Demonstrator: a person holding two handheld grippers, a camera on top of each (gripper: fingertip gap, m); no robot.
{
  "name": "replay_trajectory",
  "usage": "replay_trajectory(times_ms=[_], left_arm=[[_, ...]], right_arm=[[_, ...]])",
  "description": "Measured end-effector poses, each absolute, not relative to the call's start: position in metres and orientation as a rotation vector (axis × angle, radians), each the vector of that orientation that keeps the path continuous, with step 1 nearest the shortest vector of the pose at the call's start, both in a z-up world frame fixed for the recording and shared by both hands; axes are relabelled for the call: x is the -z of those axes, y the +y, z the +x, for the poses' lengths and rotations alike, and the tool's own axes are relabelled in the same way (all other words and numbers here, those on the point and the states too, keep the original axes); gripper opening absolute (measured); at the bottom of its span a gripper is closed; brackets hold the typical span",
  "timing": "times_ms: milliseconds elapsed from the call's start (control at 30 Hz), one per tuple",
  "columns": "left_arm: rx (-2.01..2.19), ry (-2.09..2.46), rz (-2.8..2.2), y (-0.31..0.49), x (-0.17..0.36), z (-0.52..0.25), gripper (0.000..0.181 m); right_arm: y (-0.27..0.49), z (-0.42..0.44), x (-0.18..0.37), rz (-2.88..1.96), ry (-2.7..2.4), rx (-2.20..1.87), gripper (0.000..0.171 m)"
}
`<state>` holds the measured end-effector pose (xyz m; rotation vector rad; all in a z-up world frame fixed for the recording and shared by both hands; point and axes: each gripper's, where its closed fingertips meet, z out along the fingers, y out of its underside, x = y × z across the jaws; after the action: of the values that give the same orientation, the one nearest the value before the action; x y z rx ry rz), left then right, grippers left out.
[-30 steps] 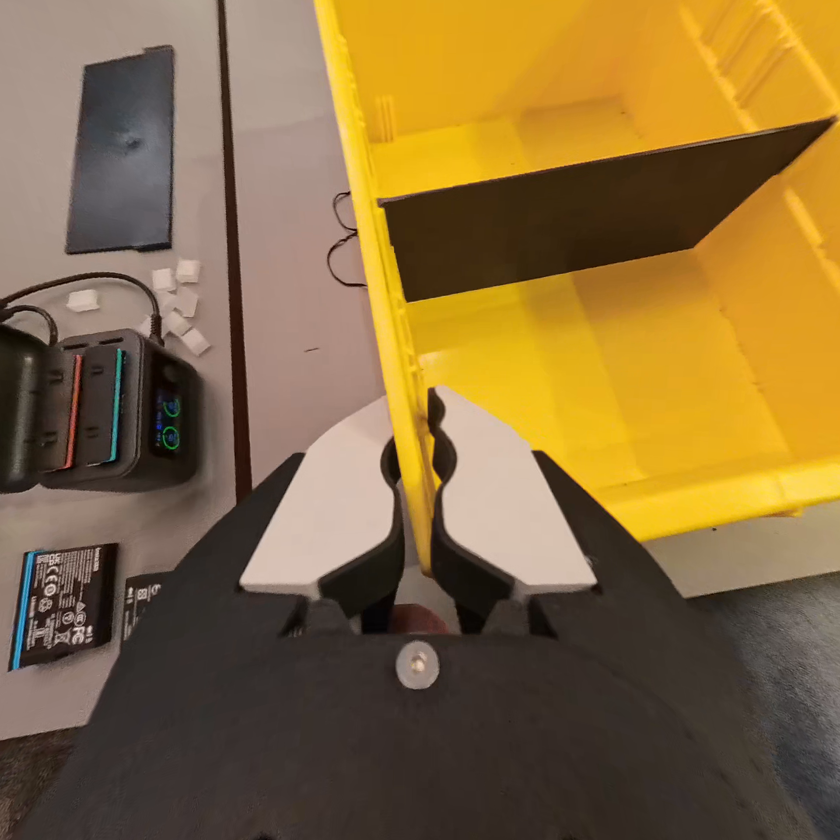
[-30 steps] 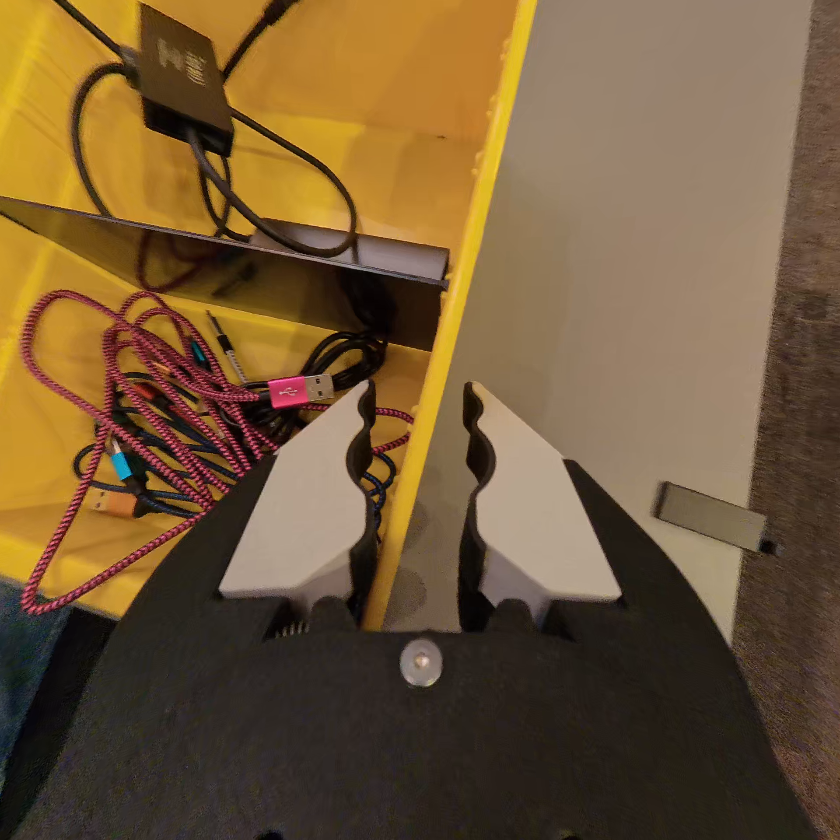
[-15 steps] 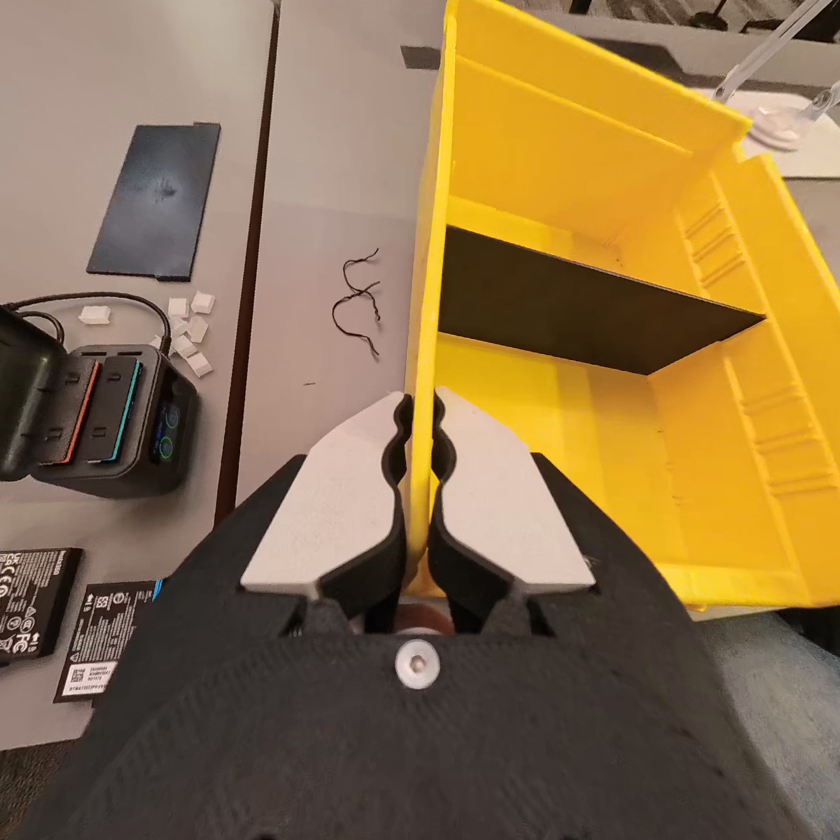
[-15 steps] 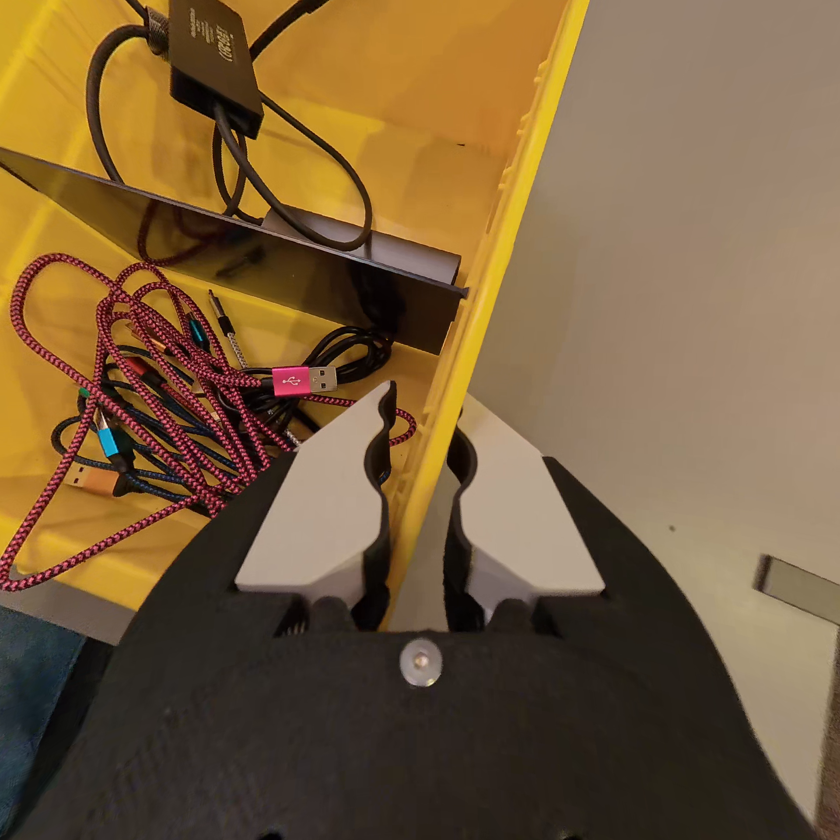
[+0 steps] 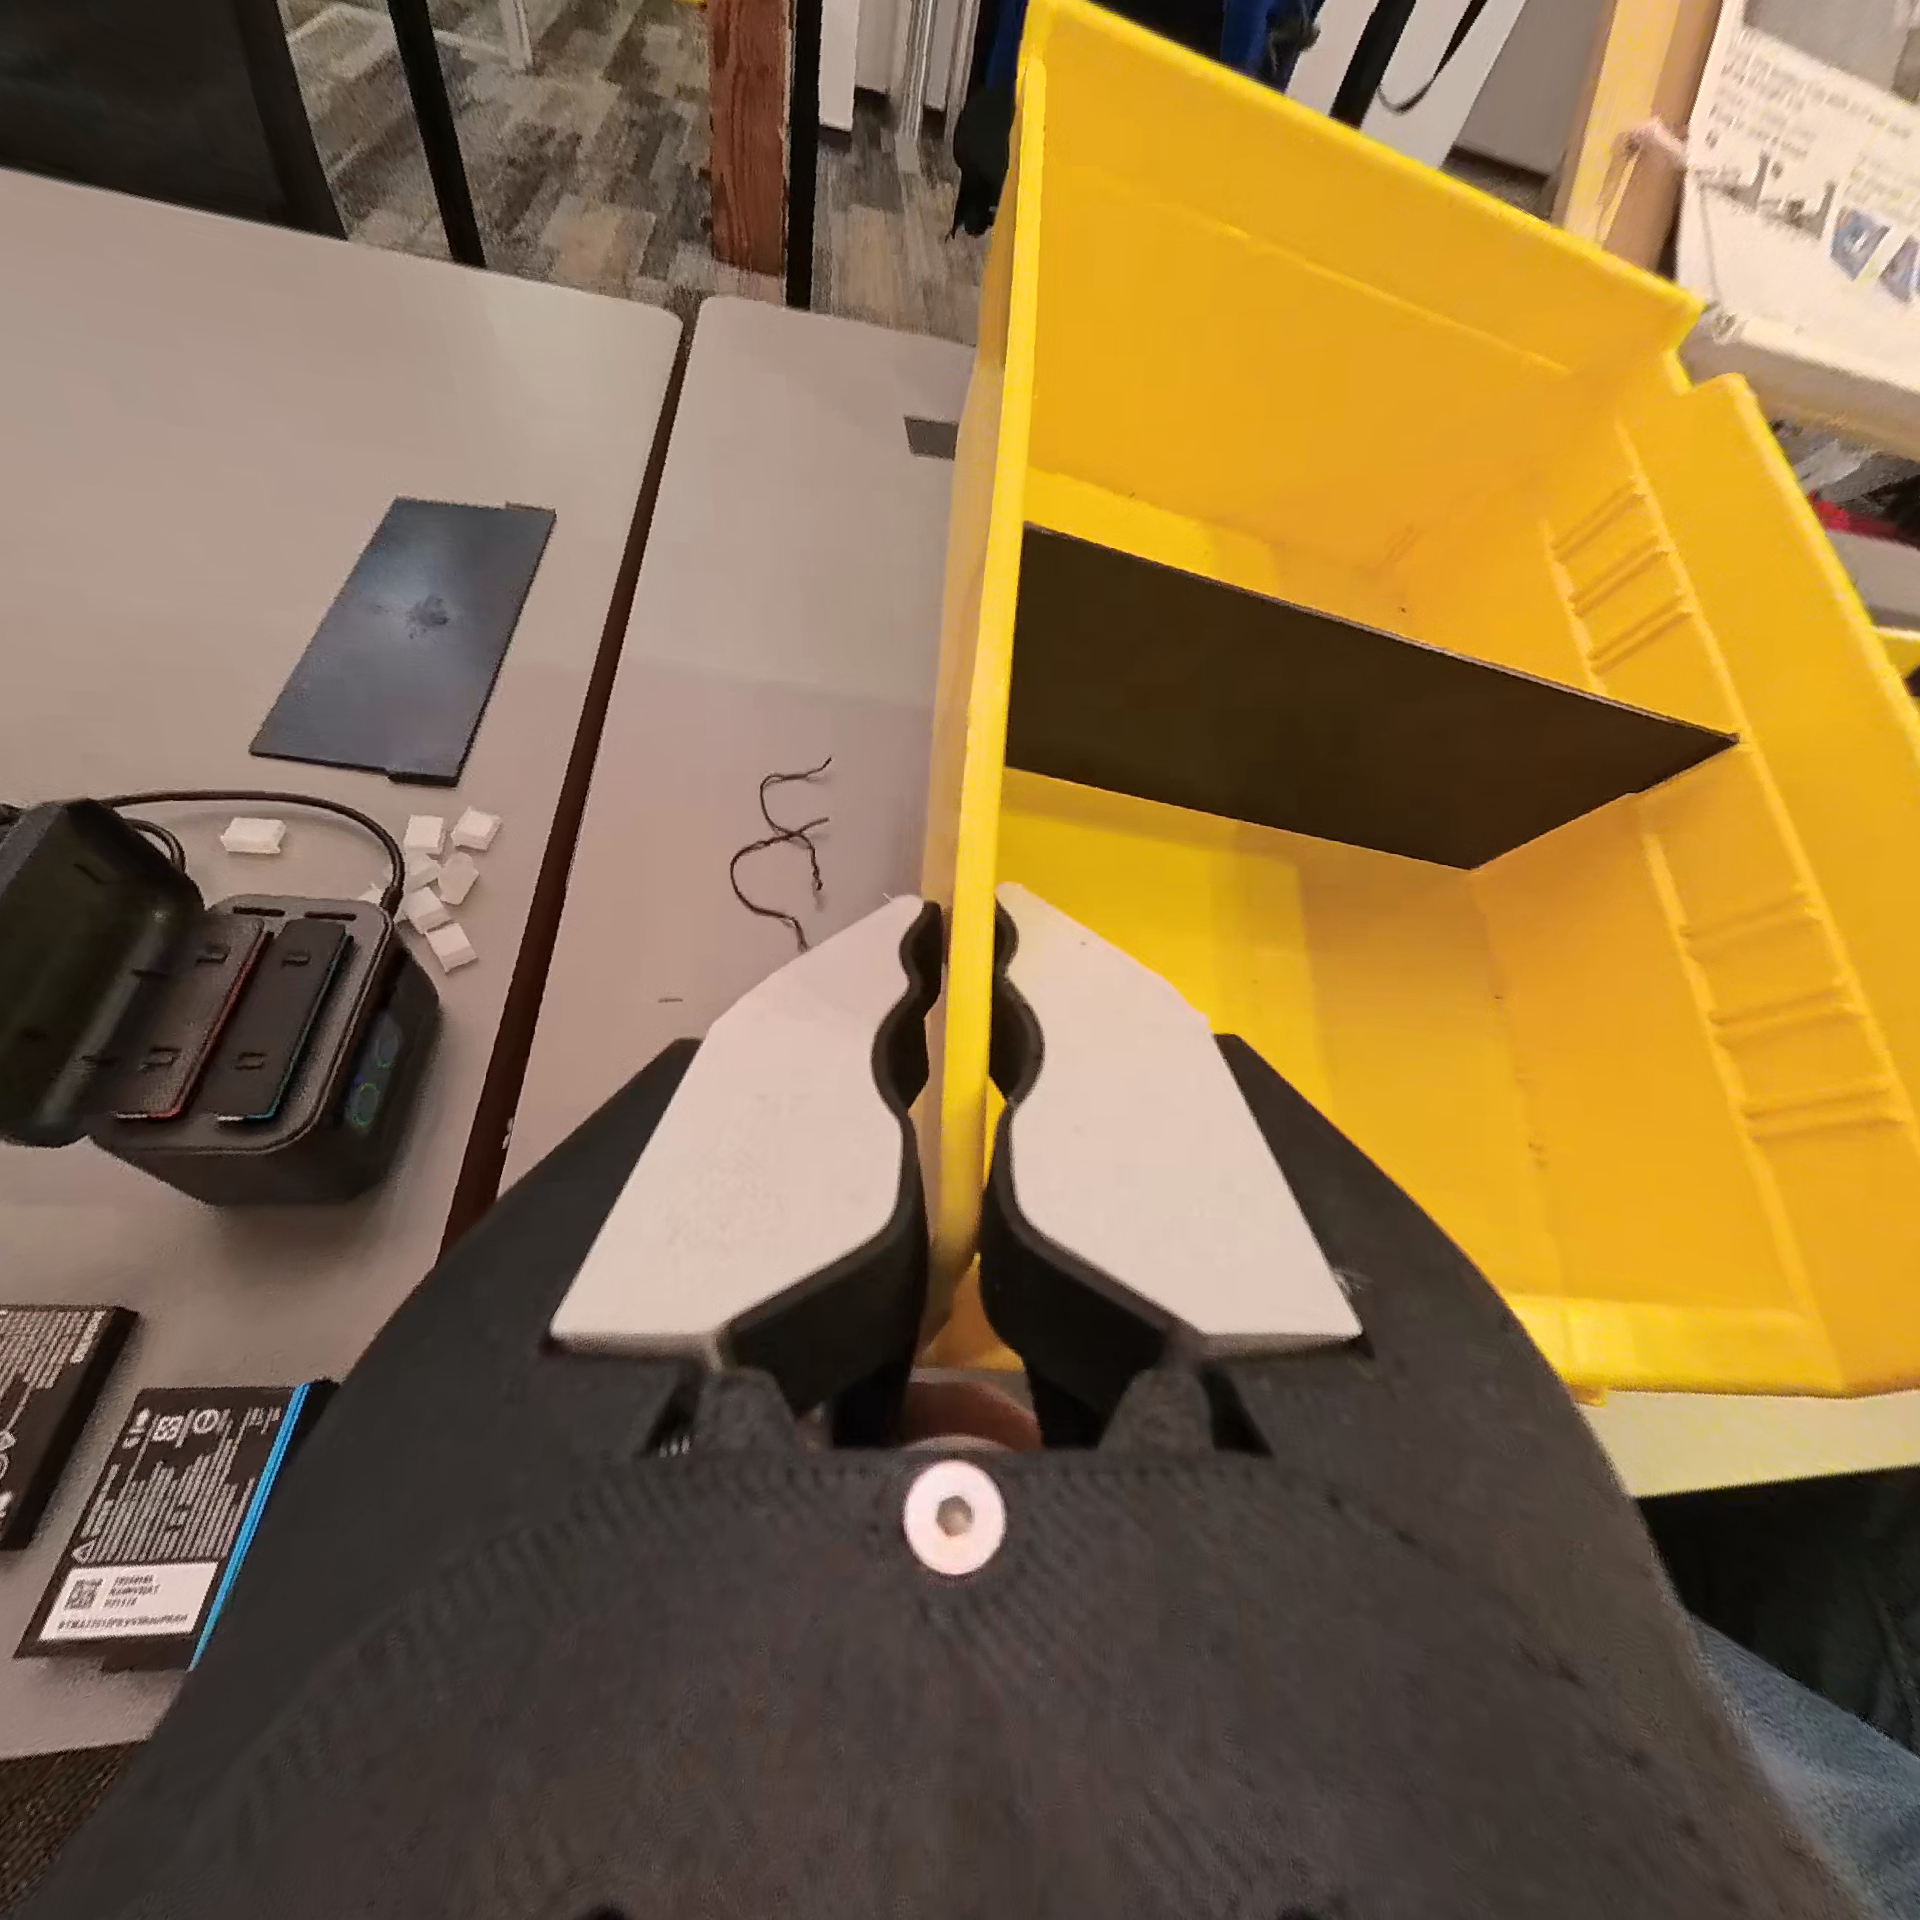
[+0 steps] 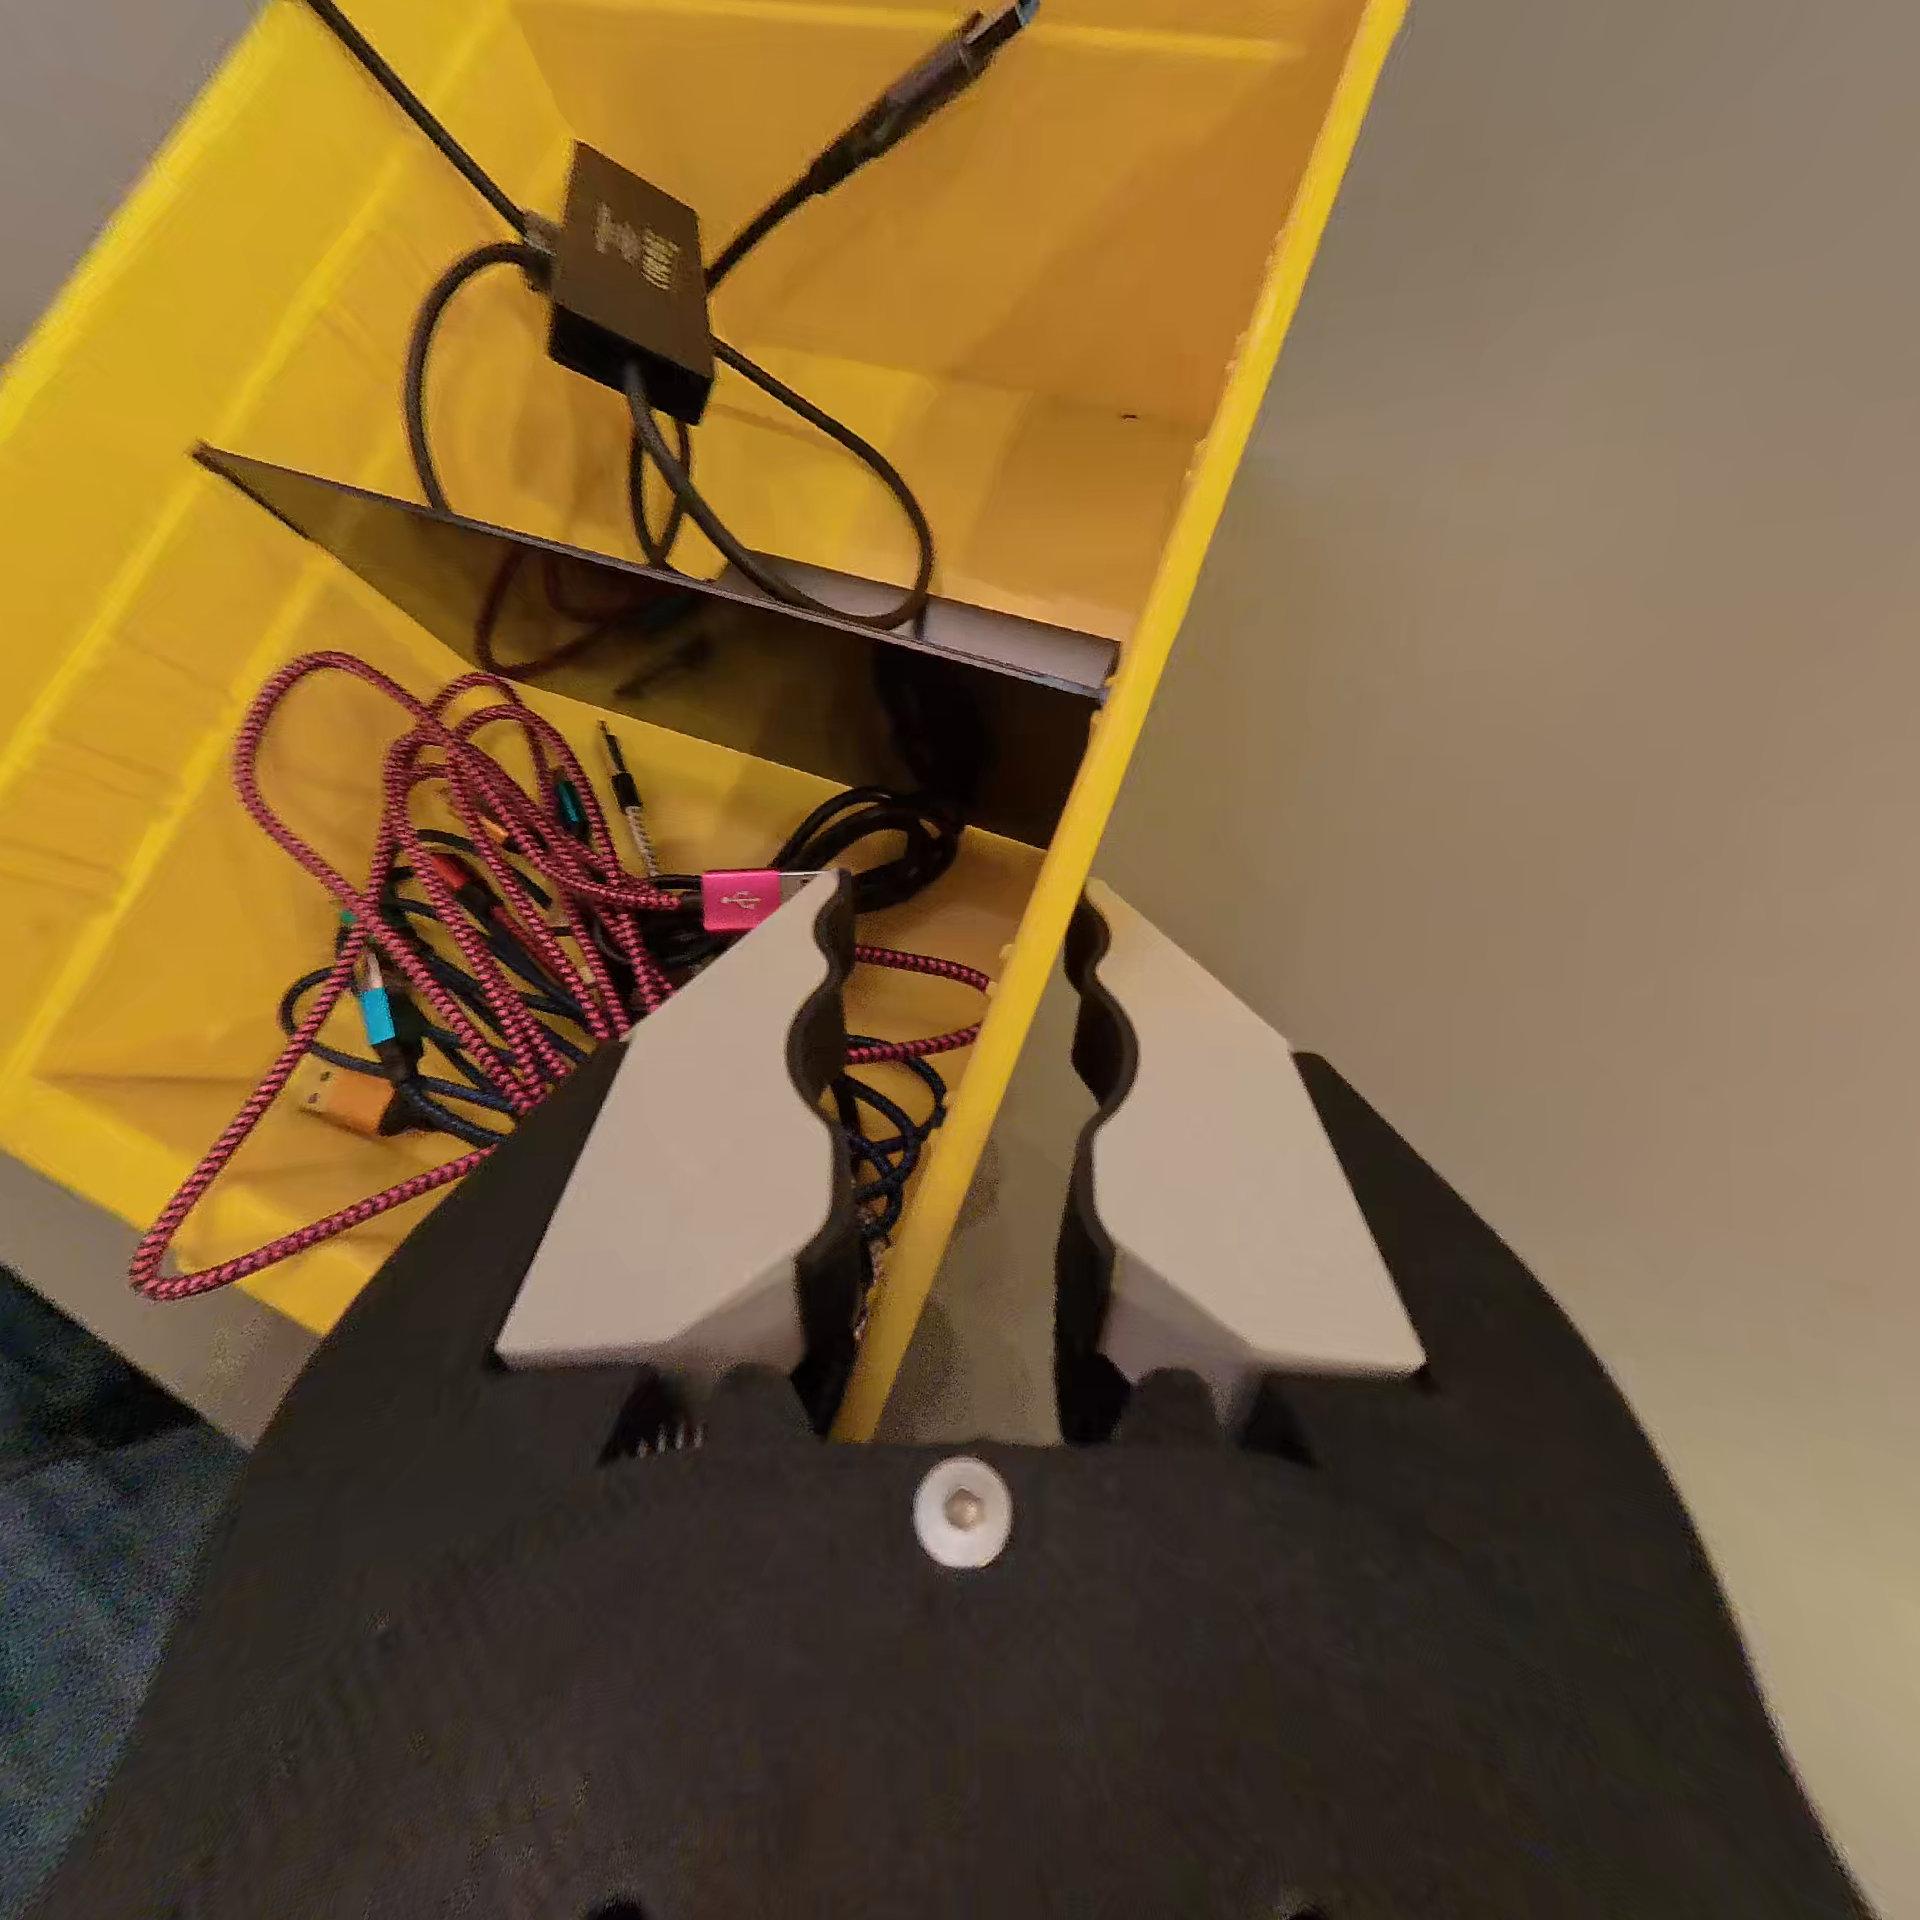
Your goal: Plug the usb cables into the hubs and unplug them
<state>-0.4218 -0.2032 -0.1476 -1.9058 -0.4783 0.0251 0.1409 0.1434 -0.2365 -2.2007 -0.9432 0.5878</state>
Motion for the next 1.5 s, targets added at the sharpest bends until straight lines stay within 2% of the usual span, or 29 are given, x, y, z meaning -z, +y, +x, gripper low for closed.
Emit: replay_trajectory(times_ms=[467,733,867,967,1200,1300,1400,1500], left_arm=[[-0.025,-0.503,-1.748,-0.223,0.086,-0.425,0.005],[-0.051,-0.508,-1.711,-0.237,0.061,-0.420,0.005],[-0.052,-0.507,-1.704,-0.237,0.054,-0.412,0.005],[-0.061,-0.487,-1.700,-0.231,0.046,-0.401,0.005],[-0.035,-0.376,-1.722,-0.173,0.041,-0.337,0.005],[0.010,-0.297,-1.745,-0.128,0.048,-0.292,0.005],[0.063,-0.194,-1.768,-0.080,0.058,-0.237,0.005],[0.145,-0.115,-1.819,-0.040,0.077,-0.178,0.006]], right_arm=[[0.022,-0.090,0.227,-2.048,-1.035,-0.952,0.093],[-0.028,-0.181,0.220,-1.985,-1.073,-1.119,0.115],[-0.051,-0.210,0.209,-1.975,-1.034,-1.335,0.127],[-0.050,-0.207,0.194,-1.914,-1.018,-1.355,0.132],[-0.025,-0.112,0.086,-1.601,-0.895,-1.441,0.114],[-0.034,-0.061,0.049,-1.502,-0.844,-1.466,0.114],[-0.048,-0.027,0.046,-1.508,-0.819,-1.396,0.118],[-0.050,0.004,0.057,-1.534,-0.741,-1.291,0.114]])
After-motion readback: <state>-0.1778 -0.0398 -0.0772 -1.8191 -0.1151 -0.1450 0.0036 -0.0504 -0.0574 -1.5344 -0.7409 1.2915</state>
